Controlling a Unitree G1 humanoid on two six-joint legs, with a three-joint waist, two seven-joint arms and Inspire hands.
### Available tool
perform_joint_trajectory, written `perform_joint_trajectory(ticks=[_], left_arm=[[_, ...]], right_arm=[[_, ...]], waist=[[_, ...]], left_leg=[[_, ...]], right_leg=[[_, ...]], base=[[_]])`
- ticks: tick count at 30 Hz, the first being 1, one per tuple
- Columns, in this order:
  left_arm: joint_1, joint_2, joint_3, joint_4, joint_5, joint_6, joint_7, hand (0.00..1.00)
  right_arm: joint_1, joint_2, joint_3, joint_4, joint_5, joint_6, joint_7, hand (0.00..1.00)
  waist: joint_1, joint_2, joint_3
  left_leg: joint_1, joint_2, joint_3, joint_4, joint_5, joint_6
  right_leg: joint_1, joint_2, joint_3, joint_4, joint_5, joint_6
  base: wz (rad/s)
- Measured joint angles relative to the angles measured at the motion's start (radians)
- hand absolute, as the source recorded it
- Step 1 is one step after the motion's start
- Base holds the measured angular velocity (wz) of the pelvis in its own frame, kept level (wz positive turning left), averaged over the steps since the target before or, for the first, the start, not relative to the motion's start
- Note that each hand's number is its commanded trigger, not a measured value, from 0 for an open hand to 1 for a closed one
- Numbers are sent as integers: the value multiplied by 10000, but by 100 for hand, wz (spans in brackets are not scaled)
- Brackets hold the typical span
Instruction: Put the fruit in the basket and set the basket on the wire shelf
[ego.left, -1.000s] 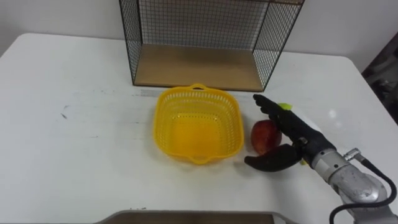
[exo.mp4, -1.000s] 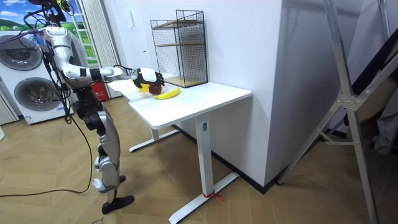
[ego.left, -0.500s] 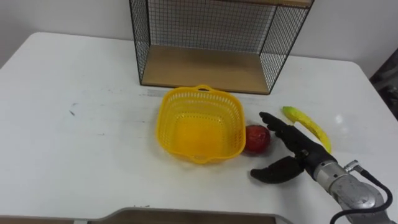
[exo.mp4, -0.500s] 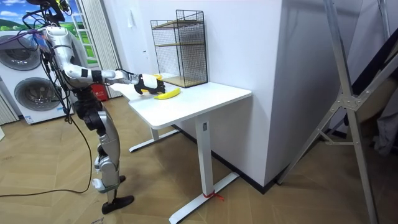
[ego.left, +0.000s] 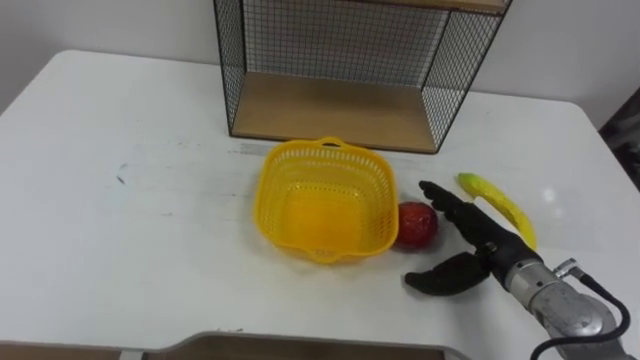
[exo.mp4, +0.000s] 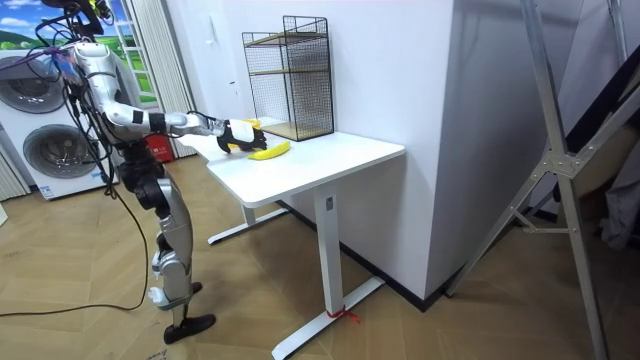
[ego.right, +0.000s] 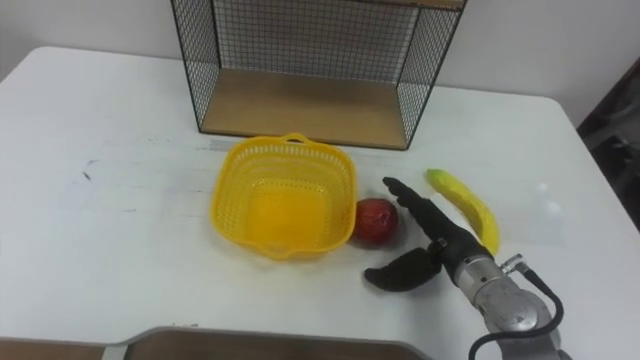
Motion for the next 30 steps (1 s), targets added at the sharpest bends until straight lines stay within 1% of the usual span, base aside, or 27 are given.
perform_joint_trajectory(ticks=[5, 6, 7, 8, 9, 16, 18, 20, 23, 30], left_arm=[[-32, 0, 0, 1, -3, 0, 0, 0], [-38, 0, 1, 1, -4, 0, 0, 0], [-53, 0, 1, 1, -4, 0, 0, 0], [-83, 1, -5, 7, -8, -1, 0, 0], [-97, 0, -6, 10, -11, -1, 0, 0], [-199, 0, -29, 153, -12, -26, -1, 0], [-165, 1, -30, 164, -16, -26, -29, 0], [-160, 6, -19, 156, -14, -26, -123, 0], [-171, 6, -22, 148, -14, -43, -224, 0], [-158, 12, -42, 148, -51, -92, -324, 0]], right_arm=[[-19, 1, 1, 0, -51, -20, -75, 0], [-22, 3, 0, 0, -50, -29, -85, 17], [-29, 7, 0, 0, -50, -53, -108, 66], [-37, 14, 1, -3, -51, -68, -134, 91], [-50, 22, 7, -4, -52, -72, -167, 100], [-585, 34, 108, 236, -329, -12, -1073, 100], [-775, 91, 190, 309, -737, -3, -1281, 100], [-858, 131, 255, 277, -858, -3, -1283, 100], [-976, 373, 420, 255, -876, -8, -1246, 100], [-1000, 422, 667, 202, -854, -73, -1244, 100]], waist=[[29, -15, 35], [31, -17, 44], [31, -19, 62], [31, -21, 77], [31, -21, 77], [29, -38, 73], [40, -43, 70], [60, -55, 61], [60, -56, 59], [51, -63, 51]], left_leg=[[-1, 2, 0, 6, 0, 0], [-1, 3, 0, 7, 0, 0], [-2, 4, 1, 7, 0, 0], [-9, 5, 0, 9, 0, 0], [-22, 5, -1, 12, 0, 0], [-116, 7, 0, 88, 1, -1], [-129, 7, -2, 89, 1, -1], [-141, 6, -7, 84, 1, -1], [-148, 6, -27, 68, 1, -1], [-109, -9, -109, 58, 2, -2]], right_leg=[[-2, 5, -7, -2, 9, -2], [-2, 6, -7, -2, 9, -2], [-3, 7, -7, -2, 9, -3], [-13, 7, -7, 1, 10, -3], [-31, 7, -9, 7, 10, -3], [-133, 7, -10, 5, 17, -9], [-130, 9, -14, -13, 17, -9], [-140, 9, -24, -21, 17, -9], [-141, 8, -41, -42, 16, -9], [-43, 2, -117, -187, 22, -1]], base=[[0], [0], [0], [0], [0], [0], [0], [0], [0], [3]])
